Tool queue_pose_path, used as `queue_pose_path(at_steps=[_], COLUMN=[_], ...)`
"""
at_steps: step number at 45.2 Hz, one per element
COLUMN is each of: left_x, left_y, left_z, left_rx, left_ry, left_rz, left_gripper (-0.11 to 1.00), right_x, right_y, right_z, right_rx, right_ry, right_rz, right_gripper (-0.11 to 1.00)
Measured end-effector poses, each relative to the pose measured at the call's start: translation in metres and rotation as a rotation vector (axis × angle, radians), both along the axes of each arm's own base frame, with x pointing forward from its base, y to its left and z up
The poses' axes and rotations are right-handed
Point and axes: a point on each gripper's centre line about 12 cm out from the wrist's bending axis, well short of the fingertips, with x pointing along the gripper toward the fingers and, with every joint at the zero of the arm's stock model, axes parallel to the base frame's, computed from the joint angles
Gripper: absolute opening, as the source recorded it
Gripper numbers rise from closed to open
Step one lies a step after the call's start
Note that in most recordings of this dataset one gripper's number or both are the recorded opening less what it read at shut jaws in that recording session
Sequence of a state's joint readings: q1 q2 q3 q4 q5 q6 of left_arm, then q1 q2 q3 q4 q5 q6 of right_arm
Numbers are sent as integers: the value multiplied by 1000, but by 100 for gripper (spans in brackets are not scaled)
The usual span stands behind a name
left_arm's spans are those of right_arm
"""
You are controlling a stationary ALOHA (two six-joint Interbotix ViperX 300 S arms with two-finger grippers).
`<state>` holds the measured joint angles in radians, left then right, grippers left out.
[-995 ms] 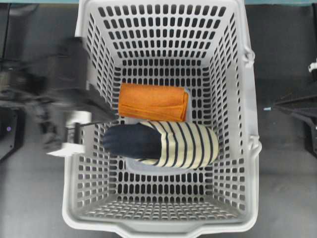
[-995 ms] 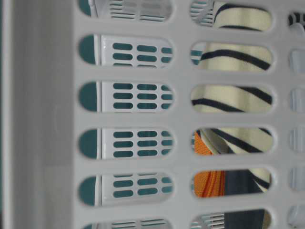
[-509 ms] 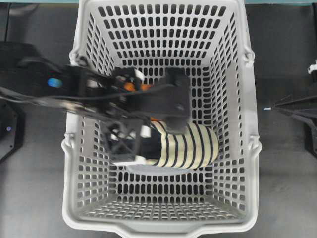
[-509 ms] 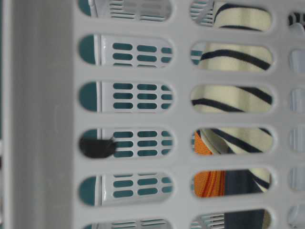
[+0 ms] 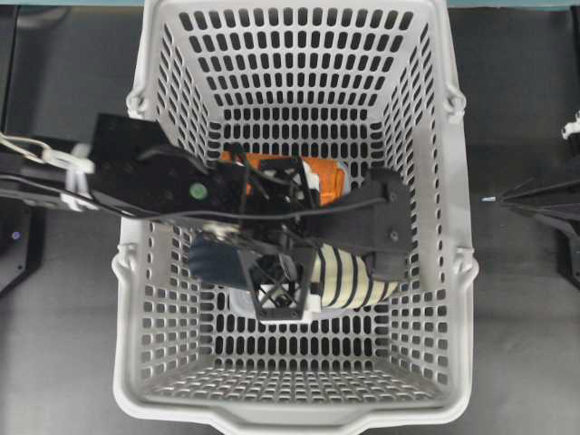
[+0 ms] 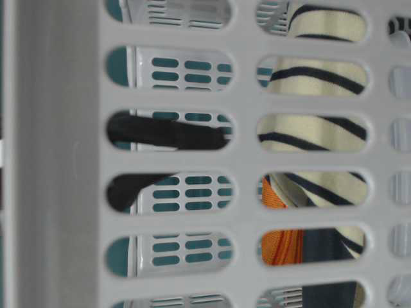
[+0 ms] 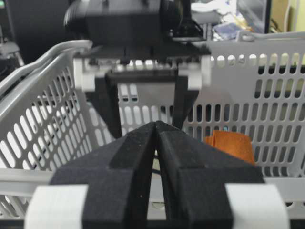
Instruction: Pick up the slipper from the shopping basket with the left arm.
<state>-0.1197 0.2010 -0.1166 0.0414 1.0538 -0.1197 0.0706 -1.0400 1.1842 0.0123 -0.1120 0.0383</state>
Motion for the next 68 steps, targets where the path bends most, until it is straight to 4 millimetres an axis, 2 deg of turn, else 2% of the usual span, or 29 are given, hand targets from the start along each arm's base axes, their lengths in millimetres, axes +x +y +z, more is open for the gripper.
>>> queue_pose_path(at_steps=[9,15,20,22,32,35,46,56,61,64,68], left_x=[14,16,14,13,13,14,10,4,2,3,7], left_y=[-2,-2,-2,-1,0,2,6,14,14,14,14], left_z=[-32,-58,-67,-69,-66,-57,2,79,112,121,119], left_rx=[1,3,4,8,9,7,8,7,2,0,0], left_ry=[3,34,44,49,49,38,38,30,-5,-14,1], left_rz=[-6,-5,-5,-11,-12,-5,10,36,40,41,45], left_gripper=[91,90,84,76,15,6,5,5,5,5,5], right_x=[0,0,-1,-1,-1,-1,-1,-1,-1,-1,-1], right_y=[0,0,0,0,0,0,0,0,0,0,0], right_z=[-3,-3,-4,-6,-7,-7,-7,-7,-7,-7,-6], right_rx=[1,4,5,4,5,5,5,5,5,5,5], right_ry=[8,6,11,14,17,17,17,17,17,16,14], right_rz=[0,1,0,1,1,0,1,1,1,1,0], right_gripper=[0,0,0,0,0,0,0,0,0,0,0])
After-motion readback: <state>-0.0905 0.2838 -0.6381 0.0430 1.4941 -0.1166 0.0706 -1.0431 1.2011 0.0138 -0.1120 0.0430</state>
